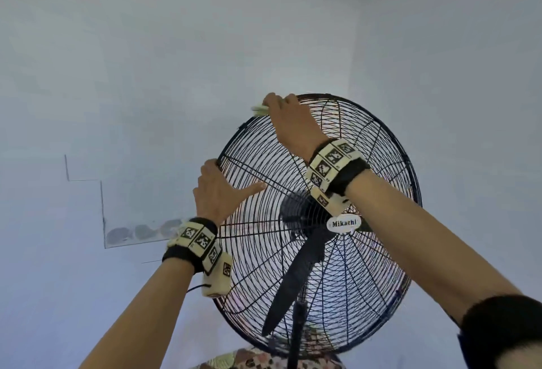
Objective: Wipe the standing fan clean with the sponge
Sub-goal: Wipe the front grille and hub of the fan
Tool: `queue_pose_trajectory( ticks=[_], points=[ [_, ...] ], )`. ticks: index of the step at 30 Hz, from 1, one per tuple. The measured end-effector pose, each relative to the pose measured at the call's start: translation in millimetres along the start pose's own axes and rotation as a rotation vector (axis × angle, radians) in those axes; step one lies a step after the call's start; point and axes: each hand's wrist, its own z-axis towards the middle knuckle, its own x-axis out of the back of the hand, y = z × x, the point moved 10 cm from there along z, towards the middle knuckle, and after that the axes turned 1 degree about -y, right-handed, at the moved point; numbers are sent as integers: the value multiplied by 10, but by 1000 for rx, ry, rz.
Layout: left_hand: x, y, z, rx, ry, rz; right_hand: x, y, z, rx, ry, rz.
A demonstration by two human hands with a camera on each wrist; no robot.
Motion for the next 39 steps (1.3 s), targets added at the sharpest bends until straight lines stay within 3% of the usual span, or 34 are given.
queue_pose_trajectory(
  ticks=[3,7,14,17,19,21,23,25,26,30,32,37,39],
  points=[
    [-10,-2,-9,-14,3,24,100,175,124,-35,-10,104],
    [-21,-1,-16,-14,11,37,105,167,83,-57,123,152],
    [-65,-33,-6,11,-21,28,8,-513,-319,318,235,440],
    [-44,-22,-27,0,-6,32,209,20,-88,61,464,423],
    [-37,-13,-40,3,-2,40,183,273,9,-86,479,333],
    [-45,-14,-35,7,-6,42,44,65,15,15,355,260],
    [-53,-8,-25,8,-9,31,-51,-380,-142,241,245,338],
    [-57,-6,-24,8,-12,24,-23,-728,-311,426,238,422],
    [-55,-5,-27,9,-11,22,-5,-765,-298,437,241,432],
    [-28,-5,-39,2,4,17,121,-100,17,29,390,321],
    [-28,-12,-42,6,4,16,66,40,23,-54,369,255],
    [-43,7,-26,0,13,14,-110,-795,-366,400,233,394],
    [-40,-7,-23,3,11,4,-26,-795,-350,431,250,432]
  ],
)
